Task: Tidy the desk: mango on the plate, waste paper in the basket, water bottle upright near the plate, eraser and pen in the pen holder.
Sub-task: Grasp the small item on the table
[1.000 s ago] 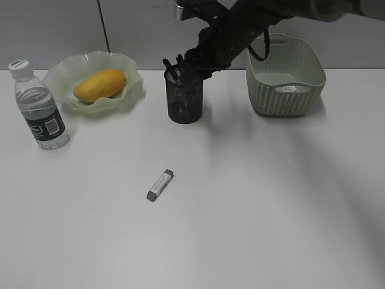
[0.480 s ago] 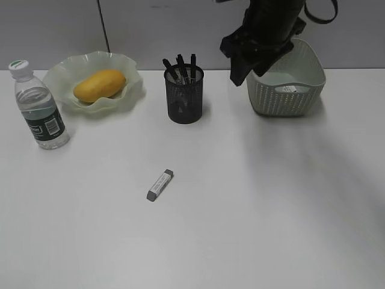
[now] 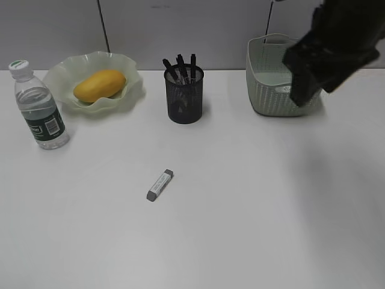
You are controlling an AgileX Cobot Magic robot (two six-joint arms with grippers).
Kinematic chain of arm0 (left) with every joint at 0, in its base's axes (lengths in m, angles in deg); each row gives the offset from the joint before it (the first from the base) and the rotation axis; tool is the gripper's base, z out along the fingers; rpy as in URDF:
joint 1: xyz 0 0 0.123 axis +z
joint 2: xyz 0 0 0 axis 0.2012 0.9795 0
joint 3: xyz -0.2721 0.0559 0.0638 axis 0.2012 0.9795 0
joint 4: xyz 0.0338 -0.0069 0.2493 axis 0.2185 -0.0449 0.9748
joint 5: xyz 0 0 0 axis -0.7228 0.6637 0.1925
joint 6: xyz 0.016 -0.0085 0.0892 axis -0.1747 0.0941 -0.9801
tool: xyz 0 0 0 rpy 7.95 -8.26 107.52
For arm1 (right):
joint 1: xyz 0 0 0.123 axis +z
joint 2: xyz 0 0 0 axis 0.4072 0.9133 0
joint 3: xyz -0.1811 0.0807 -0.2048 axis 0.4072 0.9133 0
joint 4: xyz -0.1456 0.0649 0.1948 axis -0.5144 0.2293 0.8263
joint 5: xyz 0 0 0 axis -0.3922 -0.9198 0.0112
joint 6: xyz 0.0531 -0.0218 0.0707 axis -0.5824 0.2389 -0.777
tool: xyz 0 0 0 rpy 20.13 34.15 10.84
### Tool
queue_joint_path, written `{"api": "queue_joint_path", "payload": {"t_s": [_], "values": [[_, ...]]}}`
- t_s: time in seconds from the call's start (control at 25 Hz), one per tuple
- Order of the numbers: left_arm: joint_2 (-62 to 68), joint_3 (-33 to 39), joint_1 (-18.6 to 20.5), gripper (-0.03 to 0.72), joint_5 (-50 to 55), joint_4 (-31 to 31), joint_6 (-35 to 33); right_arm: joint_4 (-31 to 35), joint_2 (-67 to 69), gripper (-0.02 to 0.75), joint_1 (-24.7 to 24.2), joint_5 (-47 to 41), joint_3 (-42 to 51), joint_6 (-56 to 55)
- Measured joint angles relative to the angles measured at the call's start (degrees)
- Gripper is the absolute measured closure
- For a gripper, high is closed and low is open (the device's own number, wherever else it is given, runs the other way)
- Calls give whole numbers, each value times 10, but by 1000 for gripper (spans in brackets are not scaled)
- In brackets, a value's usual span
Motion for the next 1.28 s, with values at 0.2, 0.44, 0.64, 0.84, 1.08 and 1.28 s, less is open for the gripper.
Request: {"api": "queue_joint_path", "payload": {"t_s": [0.2,0.44,0.64,0.84,1.08,1.28], "values": [[0,0,0,314,0,0,0,0,-145,270,0,18,151,-25],[0,0,0,314,0,0,0,-1,-301,268,0,40,279,-49],[0,0,0,314,0,0,0,-1,-418,268,0,59,341,-49],[0,0,0,314,0,0,0,-1,-541,268,0,82,395,-58],[0,0,0,314,0,0,0,-2,-679,268,0,89,440,-69],[0,0,0,314,0,0,0,-15,-770,268,0,96,459,-80]]}}
